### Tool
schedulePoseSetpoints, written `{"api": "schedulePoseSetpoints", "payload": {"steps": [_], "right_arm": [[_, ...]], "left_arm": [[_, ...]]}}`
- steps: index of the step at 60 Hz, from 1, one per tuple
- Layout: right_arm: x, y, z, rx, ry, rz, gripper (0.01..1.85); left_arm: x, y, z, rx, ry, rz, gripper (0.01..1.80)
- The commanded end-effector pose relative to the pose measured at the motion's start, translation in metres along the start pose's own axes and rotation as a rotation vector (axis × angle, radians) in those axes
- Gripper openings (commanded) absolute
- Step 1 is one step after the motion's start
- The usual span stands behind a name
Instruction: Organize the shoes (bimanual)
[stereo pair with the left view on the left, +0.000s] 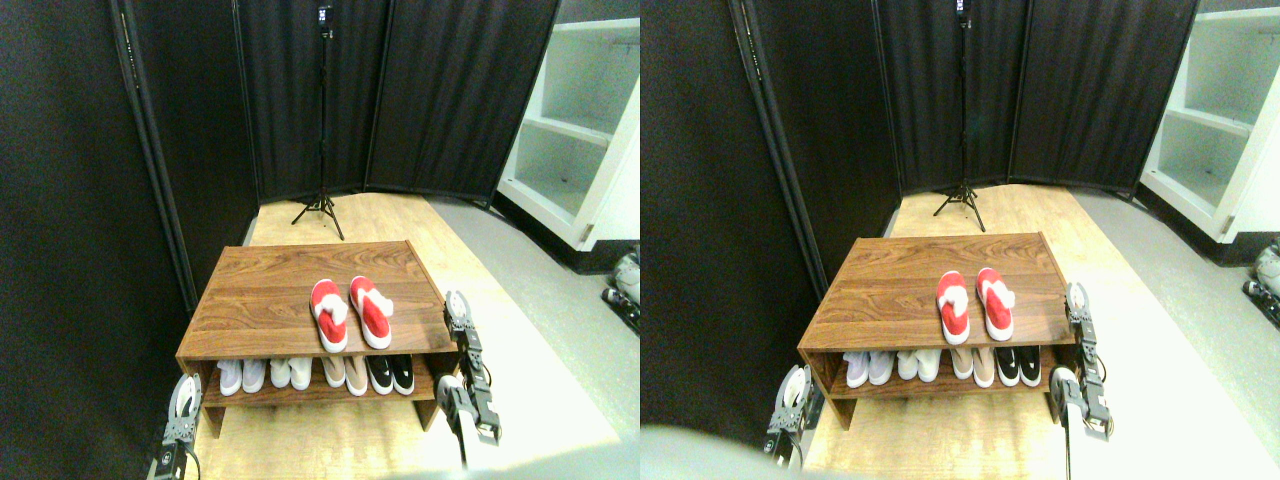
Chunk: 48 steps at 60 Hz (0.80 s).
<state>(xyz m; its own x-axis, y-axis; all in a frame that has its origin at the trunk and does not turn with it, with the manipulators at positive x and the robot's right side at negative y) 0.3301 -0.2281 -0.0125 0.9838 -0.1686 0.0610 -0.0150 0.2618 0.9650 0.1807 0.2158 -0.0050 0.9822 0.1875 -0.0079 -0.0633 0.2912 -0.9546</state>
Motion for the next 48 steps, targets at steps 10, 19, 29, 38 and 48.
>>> {"api": "schedulePoseSetpoints", "payload": {"steps": [10, 19, 29, 38, 48], "right_arm": [[0.027, -0.011, -0.022, -0.014, 0.012, -0.073, 0.01], [0.032, -0.020, -0.038, -0.003, 0.043, -0.093, 0.01], [0.026, -0.021, -0.061, 0.026, 0.122, -0.103, 0.01], [0.022, -0.020, -0.082, 0.055, 0.180, -0.128, 0.01], [0.019, -0.018, -0.105, 0.064, 0.231, -0.154, 0.01]], "left_arm": [[-0.002, -0.010, 0.002, -0.005, -0.019, -0.057, 0.01], [-0.003, -0.011, 0.001, 0.004, -0.024, -0.059, 0.01], [-0.004, -0.010, 0.002, 0.008, -0.036, -0.063, 0.01], [-0.006, -0.009, 0.002, 0.019, -0.055, -0.069, 0.01], [-0.008, -0.007, 0.003, 0.008, -0.061, -0.074, 0.01]]}}
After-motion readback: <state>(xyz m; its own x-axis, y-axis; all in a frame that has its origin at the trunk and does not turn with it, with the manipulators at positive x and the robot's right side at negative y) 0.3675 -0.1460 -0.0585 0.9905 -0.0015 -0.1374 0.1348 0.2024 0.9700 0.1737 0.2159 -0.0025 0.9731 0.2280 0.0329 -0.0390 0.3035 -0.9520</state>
